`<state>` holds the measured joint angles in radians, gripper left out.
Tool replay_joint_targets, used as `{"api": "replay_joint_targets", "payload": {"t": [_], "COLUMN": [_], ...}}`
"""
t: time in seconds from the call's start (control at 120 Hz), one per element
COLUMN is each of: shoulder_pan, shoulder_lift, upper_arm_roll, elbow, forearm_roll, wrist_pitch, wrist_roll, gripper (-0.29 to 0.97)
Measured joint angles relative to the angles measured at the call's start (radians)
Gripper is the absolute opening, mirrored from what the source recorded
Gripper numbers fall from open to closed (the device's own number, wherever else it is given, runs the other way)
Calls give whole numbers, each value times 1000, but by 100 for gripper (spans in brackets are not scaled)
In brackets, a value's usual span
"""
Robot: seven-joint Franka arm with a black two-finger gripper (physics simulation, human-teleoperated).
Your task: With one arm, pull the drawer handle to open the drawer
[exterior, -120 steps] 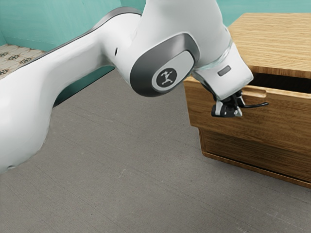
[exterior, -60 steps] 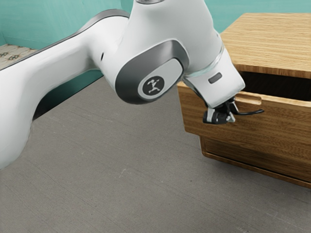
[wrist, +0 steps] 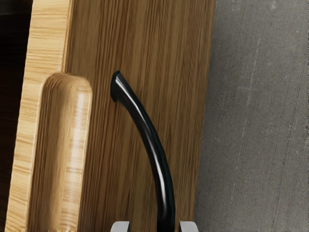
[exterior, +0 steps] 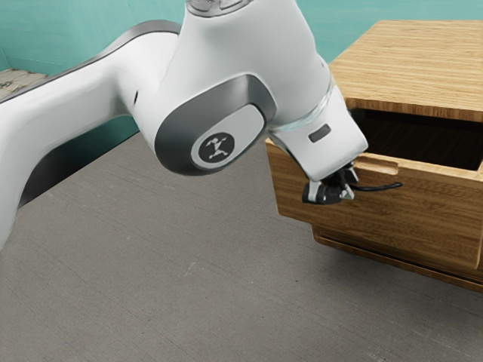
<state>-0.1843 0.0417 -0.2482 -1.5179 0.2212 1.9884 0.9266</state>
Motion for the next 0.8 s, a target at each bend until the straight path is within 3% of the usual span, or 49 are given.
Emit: {"api": "replay_joint_targets", "payload": {"t": [0.8], "shoulder_pan": [13], "shoulder_lift": [-69], "upper_arm_roll": [-22], "elbow": [-91], "forearm_roll": [-13], "wrist_pitch": [35], "wrist_roll": [-45], "gripper": [4]}}
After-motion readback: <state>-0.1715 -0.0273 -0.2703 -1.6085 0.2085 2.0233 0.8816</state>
